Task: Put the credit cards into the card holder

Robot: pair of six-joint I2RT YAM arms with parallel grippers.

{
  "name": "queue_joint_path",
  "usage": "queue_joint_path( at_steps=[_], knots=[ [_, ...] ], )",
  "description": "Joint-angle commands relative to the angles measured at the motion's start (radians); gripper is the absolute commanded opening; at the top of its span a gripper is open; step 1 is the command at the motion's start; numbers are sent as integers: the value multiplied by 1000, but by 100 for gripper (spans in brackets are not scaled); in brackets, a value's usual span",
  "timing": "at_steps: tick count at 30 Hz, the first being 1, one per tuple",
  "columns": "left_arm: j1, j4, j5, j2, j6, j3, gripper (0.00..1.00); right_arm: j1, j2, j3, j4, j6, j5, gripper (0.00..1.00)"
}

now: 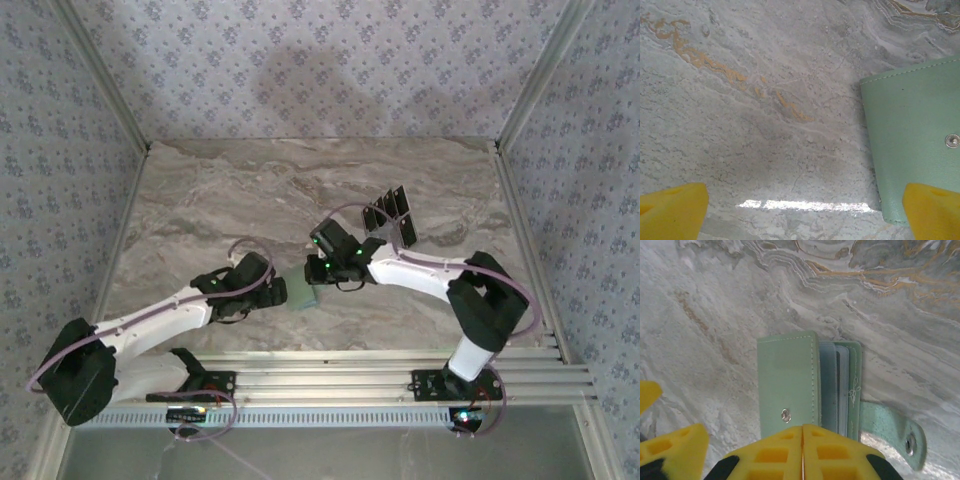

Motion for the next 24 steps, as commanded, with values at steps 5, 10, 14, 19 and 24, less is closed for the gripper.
queue_joint_path(
  at_steps=[5, 10, 14, 19, 24],
  knots=[
    [-1, 11, 4, -15, 12, -10, 100, 18, 57, -17, 34, 1, -15, 7],
    [0, 37, 25, -12, 40, -12, 100, 24, 66, -66, 73, 25, -11, 7],
    [-11, 55, 40, 6, 59, -9, 100, 26, 71, -80, 84, 30, -9, 6],
    [-48, 72, 30, 49, 72, -2, 100, 26, 79, -83, 91, 32, -11, 6],
    [-70, 86, 13, 102, 80, 3, 100, 27, 82, -86, 95, 35, -10, 6]
  ],
)
